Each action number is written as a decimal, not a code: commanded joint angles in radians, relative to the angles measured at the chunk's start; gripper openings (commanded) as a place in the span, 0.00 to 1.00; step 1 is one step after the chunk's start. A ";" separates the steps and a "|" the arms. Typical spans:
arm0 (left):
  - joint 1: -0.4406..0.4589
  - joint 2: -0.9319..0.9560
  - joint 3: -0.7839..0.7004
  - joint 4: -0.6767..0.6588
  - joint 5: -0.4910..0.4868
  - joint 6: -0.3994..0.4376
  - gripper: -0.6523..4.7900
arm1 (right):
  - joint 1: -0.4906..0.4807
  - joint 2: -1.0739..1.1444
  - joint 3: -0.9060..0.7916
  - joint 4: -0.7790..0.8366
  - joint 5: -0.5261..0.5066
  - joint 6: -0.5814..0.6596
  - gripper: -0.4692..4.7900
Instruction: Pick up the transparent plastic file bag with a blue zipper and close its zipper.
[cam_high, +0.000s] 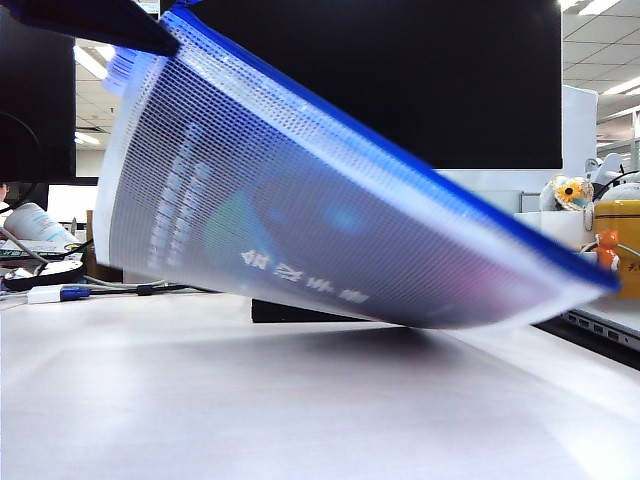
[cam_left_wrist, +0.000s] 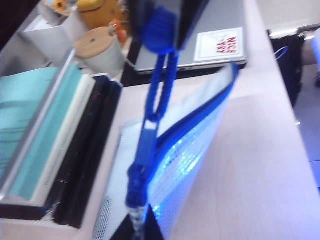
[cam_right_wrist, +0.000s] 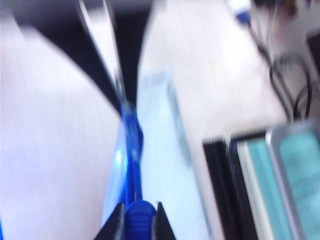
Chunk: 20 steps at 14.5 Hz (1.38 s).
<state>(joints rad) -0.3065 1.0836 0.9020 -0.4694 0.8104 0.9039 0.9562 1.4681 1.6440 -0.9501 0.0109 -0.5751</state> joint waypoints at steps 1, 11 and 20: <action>0.002 -0.067 0.008 0.015 -0.014 -0.002 0.11 | -0.075 -0.006 0.003 -0.080 0.011 0.080 0.09; 0.003 -0.134 0.008 -0.050 -0.291 -0.028 0.11 | -0.383 -0.007 -0.190 -0.200 0.048 0.138 0.09; 0.021 -0.133 0.008 -0.127 -0.451 -0.015 0.11 | -0.615 -0.010 -0.222 -0.193 0.066 0.130 0.10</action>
<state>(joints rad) -0.2962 0.9535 0.9062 -0.5964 0.3653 0.8825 0.3439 1.4670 1.4200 -1.1503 0.1040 -0.4423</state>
